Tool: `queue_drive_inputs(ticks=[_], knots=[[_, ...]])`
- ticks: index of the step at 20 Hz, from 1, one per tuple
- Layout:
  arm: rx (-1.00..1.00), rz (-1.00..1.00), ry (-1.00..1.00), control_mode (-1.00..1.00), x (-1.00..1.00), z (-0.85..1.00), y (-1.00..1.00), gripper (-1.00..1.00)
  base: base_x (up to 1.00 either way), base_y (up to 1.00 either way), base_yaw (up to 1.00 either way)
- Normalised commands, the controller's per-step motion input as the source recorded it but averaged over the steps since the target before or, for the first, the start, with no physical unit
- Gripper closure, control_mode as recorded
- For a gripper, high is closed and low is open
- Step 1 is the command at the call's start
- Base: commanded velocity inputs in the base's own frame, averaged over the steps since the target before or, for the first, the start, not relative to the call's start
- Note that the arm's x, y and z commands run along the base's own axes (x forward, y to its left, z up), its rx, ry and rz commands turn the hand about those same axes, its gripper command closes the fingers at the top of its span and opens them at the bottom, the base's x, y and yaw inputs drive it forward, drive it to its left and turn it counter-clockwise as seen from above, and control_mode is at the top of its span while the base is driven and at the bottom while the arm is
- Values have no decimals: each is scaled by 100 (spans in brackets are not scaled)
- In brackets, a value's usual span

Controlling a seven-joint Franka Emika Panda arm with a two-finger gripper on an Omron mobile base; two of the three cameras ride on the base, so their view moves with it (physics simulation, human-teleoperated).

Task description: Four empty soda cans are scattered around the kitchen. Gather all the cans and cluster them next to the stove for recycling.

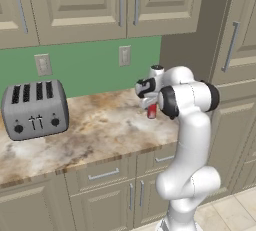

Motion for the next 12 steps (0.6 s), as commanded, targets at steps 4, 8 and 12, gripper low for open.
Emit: queue_drive_inputs(ticks=[4,8,12], knots=[[0,0,1,-100,5,-15,0,-100,0,0,0],[2,0,6,-100,-14,-20,1,100,0,0,0],[5,-3,10,-100,-25,-23,0,100,0,0,0]])
